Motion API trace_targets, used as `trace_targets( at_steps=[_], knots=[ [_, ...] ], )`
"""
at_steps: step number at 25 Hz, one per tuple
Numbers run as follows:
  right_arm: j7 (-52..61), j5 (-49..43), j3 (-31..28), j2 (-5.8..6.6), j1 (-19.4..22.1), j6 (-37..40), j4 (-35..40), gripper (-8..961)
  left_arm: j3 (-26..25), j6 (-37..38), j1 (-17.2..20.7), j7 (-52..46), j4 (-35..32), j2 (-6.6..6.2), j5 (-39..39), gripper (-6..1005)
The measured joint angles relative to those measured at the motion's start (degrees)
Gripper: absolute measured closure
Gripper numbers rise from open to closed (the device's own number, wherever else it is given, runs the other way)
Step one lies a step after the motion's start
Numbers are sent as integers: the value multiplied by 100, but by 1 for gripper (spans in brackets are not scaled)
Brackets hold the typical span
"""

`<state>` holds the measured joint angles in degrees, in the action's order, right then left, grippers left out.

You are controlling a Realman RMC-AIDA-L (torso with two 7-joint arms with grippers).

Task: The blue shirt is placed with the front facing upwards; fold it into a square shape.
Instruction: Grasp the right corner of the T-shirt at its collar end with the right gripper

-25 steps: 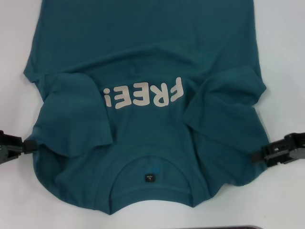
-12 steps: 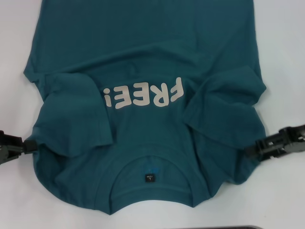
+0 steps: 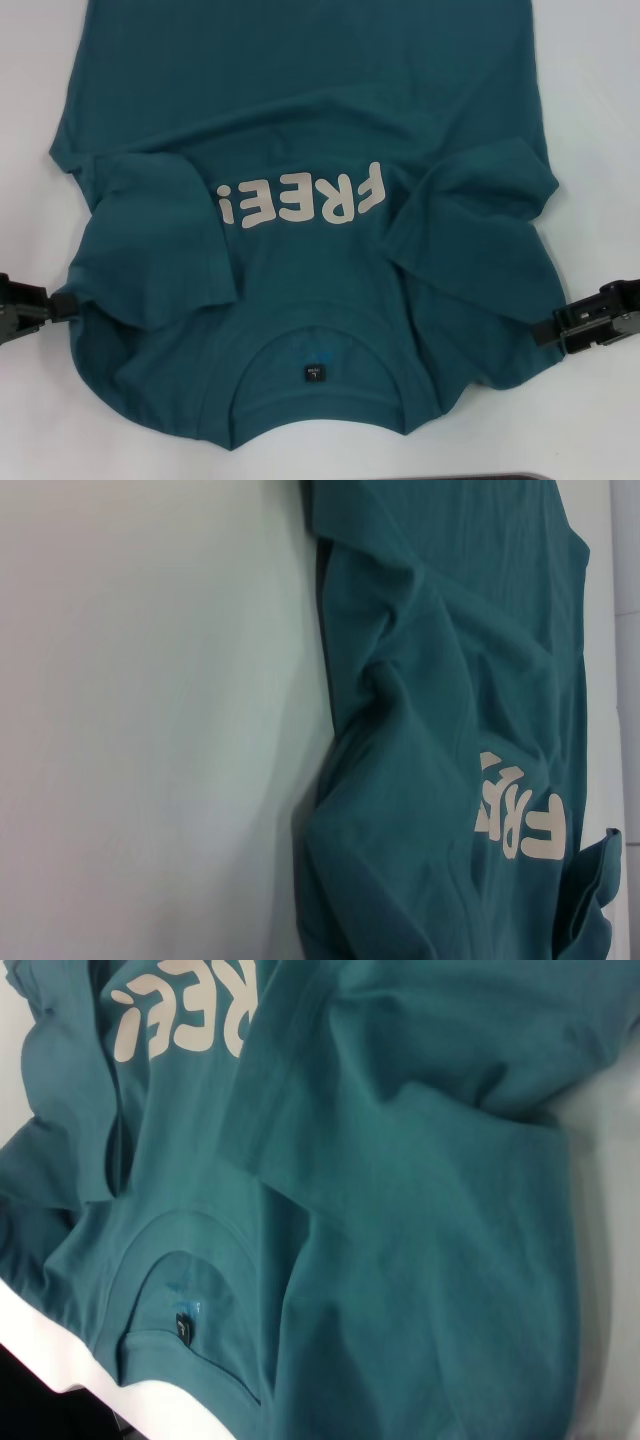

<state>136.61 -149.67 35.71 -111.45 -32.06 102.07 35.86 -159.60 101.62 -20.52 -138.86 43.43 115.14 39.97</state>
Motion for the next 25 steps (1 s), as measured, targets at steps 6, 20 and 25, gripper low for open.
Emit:
trace_targets(
  at_steps=[6, 20, 25],
  knots=[
    [20, -10, 52, -46, -39, -21, -14, 145, -11, -2, 12, 0, -2, 0, 5, 1000],
    [-192, 674, 15, -223, -203, 59, -2, 149, -14, -19, -4, 7, -2, 8, 19, 999],
    [-122, 373, 43, -129, -140, -116, -32, 148, -15, -16, 9, 8, -2, 9, 20, 999]
  ],
)
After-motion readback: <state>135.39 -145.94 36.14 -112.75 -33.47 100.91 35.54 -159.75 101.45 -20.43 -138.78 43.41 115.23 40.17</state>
